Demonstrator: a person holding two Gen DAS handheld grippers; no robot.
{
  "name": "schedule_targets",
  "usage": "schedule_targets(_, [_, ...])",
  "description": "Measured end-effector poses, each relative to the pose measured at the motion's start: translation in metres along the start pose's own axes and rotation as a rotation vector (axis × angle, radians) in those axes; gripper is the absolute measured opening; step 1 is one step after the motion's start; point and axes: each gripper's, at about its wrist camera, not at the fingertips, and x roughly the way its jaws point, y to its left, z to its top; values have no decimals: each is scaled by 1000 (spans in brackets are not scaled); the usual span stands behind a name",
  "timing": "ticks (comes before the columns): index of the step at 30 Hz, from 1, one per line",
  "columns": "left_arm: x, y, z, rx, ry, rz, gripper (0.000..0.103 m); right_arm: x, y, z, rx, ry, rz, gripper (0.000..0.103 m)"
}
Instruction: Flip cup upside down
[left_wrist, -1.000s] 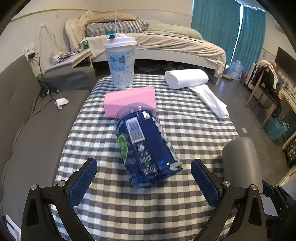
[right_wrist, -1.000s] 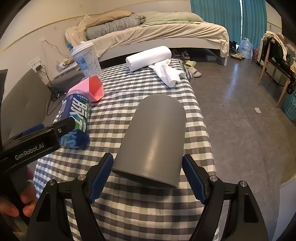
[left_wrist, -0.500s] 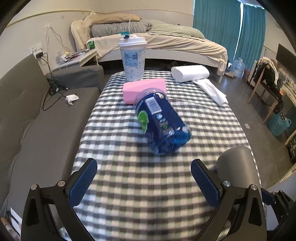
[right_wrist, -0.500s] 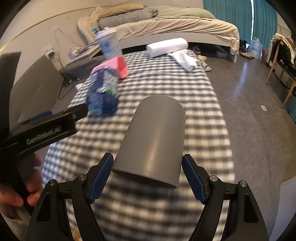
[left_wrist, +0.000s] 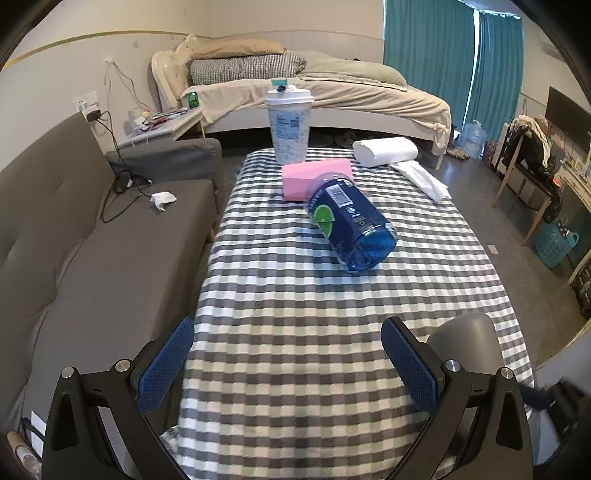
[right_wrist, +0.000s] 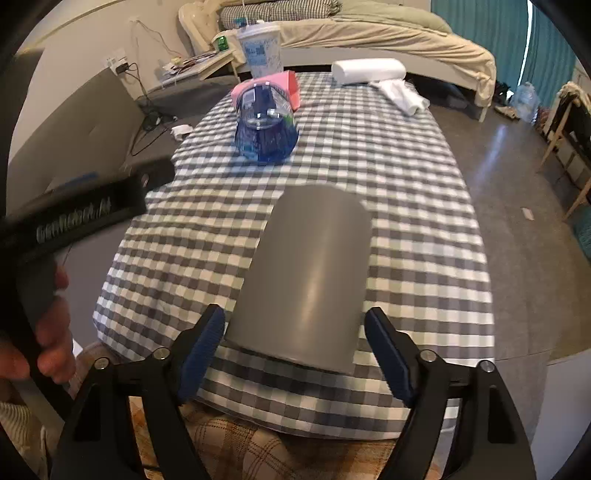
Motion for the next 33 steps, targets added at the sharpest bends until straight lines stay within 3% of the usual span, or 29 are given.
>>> schedule_targets(8, [-10,18,-6,-11,-19,20,103,-42,5,28,-19,-44,-41,87])
schedule_targets(16, [-14,20,-10,-9,-2,-53,103,-53,-7,50,7,-75,-113,87])
schedule_targets(23, [-13,-29,-8,31,82,-155,103,-57,-44,42,70,-79,-195,87])
schedule_targets(33, [24,-100,-4,91,266,-187,103,-73,-102,34,143,-113,-233,87])
